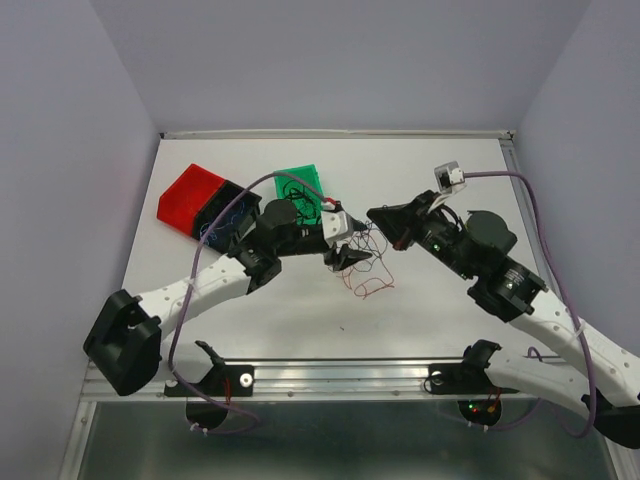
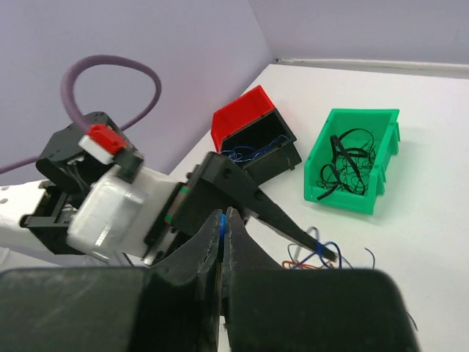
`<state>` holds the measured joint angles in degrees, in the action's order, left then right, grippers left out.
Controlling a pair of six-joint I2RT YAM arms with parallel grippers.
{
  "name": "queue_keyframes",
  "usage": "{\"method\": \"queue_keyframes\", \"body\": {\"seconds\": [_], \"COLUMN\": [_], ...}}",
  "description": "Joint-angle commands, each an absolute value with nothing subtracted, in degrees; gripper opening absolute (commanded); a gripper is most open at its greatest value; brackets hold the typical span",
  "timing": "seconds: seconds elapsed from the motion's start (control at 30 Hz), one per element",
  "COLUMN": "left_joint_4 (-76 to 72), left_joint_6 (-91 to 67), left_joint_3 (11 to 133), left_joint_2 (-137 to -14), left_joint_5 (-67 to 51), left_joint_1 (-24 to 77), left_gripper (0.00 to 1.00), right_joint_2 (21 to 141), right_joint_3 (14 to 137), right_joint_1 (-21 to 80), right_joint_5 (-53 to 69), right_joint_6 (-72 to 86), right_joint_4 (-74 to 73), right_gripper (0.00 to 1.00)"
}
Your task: Untangle the cables
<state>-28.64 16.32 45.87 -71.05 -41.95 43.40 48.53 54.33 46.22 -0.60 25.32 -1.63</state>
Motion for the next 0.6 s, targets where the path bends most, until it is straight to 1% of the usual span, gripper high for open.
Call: {"method": "queue_keyframes", "body": {"seconds": [0.0,0.03,0.1,0.17,0.2,0.23,0.27,0.43,0.57], "left_joint_4": [-33.49,-33.49,-33.22,-32.26,-31.91,-31.9,-31.82,-31.29,-30.5], "left_joint_6": [15.64,15.99,16.7,17.4,17.49,17.58,17.84,18.46,18.28], "left_joint_3": [50.01,49.92,49.83,50.27,50.27,50.01,49.84,48.69,49.48], "left_joint_2": [-77.24,-78.04,-80.15,-81.73,-82.0,-82.09,-82.35,-83.93,-88.05], "left_joint_5": [-35.34,-34.72,-31.31,-31.11,-30.68,-30.76,-30.76,-31.2,-30.76], "left_joint_1": [45.96,46.31,47.37,47.64,47.72,47.72,47.81,47.81,47.9], "left_gripper": [0.69,0.68,0.59,0.51,0.37,0.33,0.32,0.33,0.31], "right_joint_2": [48.95,48.87,48.69,48.6,48.52,48.34,48.25,47.72,49.04], "right_joint_3": [59.49,61.24,63.36,66.86,67.84,69.07,71.34,79.26,87.78], "right_joint_1": [46.49,46.58,46.58,46.58,46.58,46.5,46.58,46.58,46.58], "right_joint_5": [-0.26,-0.35,-0.26,-0.96,-1.84,-2.37,-3.07,-7.47,-8.7], "right_joint_6": [25.93,25.84,25.66,25.75,25.58,25.4,25.14,23.29,22.77], "right_joint_4": [3.34,3.34,3.34,3.25,3.16,3.16,3.16,3.16,3.16], "right_gripper": [0.0,0.01,0.01,0.01,0.0,0.0,0.0,0.01,0.01]}}
